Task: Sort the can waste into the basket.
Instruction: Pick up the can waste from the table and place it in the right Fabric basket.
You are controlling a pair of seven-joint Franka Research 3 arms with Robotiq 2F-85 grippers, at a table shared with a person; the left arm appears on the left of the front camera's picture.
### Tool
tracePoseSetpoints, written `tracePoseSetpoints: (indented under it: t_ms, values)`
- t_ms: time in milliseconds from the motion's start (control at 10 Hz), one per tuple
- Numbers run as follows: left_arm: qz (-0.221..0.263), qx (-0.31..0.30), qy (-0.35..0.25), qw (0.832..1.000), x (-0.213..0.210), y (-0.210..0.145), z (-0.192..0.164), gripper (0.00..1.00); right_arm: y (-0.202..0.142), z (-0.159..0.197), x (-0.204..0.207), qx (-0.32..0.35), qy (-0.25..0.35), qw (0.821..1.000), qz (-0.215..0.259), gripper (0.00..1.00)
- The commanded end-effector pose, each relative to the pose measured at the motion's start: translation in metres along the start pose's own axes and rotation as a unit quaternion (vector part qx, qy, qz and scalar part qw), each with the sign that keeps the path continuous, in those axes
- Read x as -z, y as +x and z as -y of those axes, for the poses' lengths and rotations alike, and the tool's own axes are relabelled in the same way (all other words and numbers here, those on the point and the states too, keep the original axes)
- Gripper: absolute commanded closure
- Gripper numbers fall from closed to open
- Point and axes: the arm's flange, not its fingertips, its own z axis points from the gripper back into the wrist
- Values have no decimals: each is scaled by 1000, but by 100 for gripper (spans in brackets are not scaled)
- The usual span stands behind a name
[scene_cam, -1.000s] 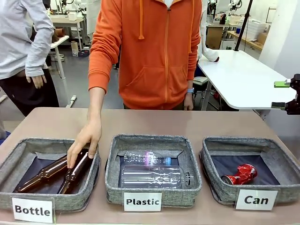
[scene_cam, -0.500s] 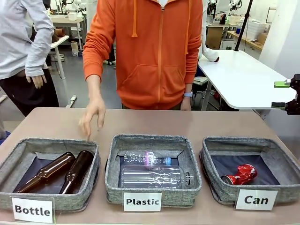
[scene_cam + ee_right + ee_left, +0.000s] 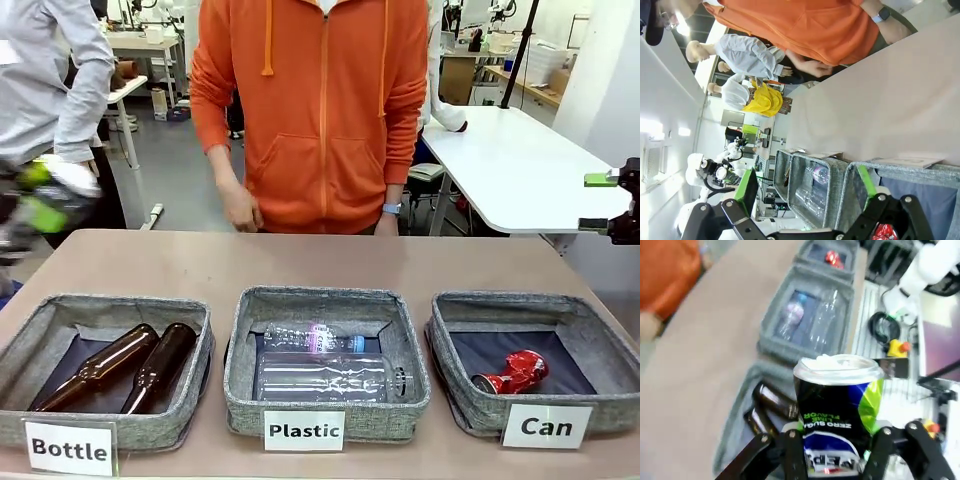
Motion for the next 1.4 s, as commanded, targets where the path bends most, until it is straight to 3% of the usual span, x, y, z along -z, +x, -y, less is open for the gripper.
tracePoseSetpoints:
  t_ms: [0, 100, 200, 300, 500, 800, 900, 1000, 1100, 1300]
  values:
    - [-6, 79, 13, 997, 64, 66, 5, 64, -9, -11, -25, 1, -35, 999, -11, 0]
    - [-3, 140, -2, 990, 113, 110, 16, 64, -18, -16, -47, -5, -94, 995, -31, 0]
    - [16, 205, 3, 979, 166, 149, 31, 64, -24, -21, -65, -6, -112, 993, -26, 0]
    - [24, 285, 2, 958, 222, 184, 50, 64, -32, -23, -87, -2, -130, 992, 2, 0]
    - [9, 385, -3, 923, 302, 224, 81, 64, -52, -22, -135, 7, -167, 985, 30, 0]
    - [-21, 425, -28, 904, 385, 260, 100, 64, -95, -8, -197, 12, -218, 975, -32, 0]
    - [-28, 437, -21, 899, 402, 269, 102, 64, -103, -1, -205, 13, -198, 980, -30, 0]
    - [-31, 441, -30, 897, 416, 276, 104, 64, -83, -8, -192, 6, -202, 979, 4, 0]
    - [-27, 455, -15, 890, 435, 285, 108, 64, -83, -8, -192, 6, -202, 979, 4, 0]
    - [-43, 447, -29, 893, 468, 294, 121, 64, -83, -8, -192, 6, -202, 979, 4, 0]
